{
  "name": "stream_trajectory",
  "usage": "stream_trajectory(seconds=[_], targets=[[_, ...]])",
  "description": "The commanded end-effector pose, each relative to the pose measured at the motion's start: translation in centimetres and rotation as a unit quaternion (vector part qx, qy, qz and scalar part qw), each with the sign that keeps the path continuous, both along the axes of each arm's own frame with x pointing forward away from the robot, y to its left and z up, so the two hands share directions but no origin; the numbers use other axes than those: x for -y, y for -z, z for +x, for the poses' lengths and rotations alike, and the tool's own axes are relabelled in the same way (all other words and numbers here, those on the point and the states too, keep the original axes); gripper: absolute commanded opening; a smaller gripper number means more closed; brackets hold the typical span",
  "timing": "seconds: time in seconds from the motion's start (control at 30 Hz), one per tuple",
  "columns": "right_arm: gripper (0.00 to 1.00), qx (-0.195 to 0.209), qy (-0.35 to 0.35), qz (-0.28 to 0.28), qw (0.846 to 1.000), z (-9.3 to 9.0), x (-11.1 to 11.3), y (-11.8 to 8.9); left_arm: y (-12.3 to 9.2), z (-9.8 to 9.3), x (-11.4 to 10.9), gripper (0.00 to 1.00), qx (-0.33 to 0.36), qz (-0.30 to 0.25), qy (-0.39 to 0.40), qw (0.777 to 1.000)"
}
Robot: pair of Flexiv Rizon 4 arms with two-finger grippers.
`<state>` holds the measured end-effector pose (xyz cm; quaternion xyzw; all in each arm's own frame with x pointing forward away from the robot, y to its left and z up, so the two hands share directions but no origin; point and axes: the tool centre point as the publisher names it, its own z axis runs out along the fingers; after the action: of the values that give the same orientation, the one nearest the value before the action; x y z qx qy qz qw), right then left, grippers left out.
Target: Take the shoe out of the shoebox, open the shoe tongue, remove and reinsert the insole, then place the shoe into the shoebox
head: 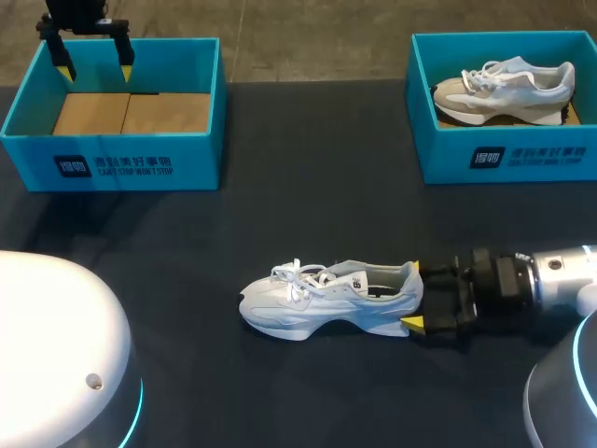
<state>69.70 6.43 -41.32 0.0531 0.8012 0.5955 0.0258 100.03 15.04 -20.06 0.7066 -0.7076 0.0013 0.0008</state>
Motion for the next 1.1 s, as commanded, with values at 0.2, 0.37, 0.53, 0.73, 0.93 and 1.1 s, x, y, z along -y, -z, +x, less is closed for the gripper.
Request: stream_trajectory(seconds=[0.2,0.37,0.53,0.73,0.93,1.1], targets=[[1.00,-0.003,0.002,-0.004,1.000,-0.3,-0.5,-0.5,0.0,0.0,0.0,1.00,0.000,0.001,0.000,1.000],[1.00,-0.002,-0.001,-0.003,1.000,-0.3,-0.8,-0.4,0.0,0.0,0.0,1.00,0.000,0.001,0.000,1.000],[1.00,-0.006,-0.002,0.000,1.000,0.0,-1.0,0.0,0.0,0.0,0.0,1.00,0.000,0.001,0.000,1.000],[1.00,-0.008,-0.006,0.003,1.000,0.0,-1.5,0.1,0.0,0.0,0.0,1.00,0.000,0.001,0.000,1.000],[1.00,-0.003,-0.011,0.010,1.000,0.1,-1.7,0.0,0.0,0.0,0.0,1.00,0.000,0.001,0.000,1.000],[1.00,0.008,-0.016,0.015,1.000,-0.2,-2.0,-0.1,0.0,0.0,0.0,1.00,0.000,0.001,0.000,1.000]])
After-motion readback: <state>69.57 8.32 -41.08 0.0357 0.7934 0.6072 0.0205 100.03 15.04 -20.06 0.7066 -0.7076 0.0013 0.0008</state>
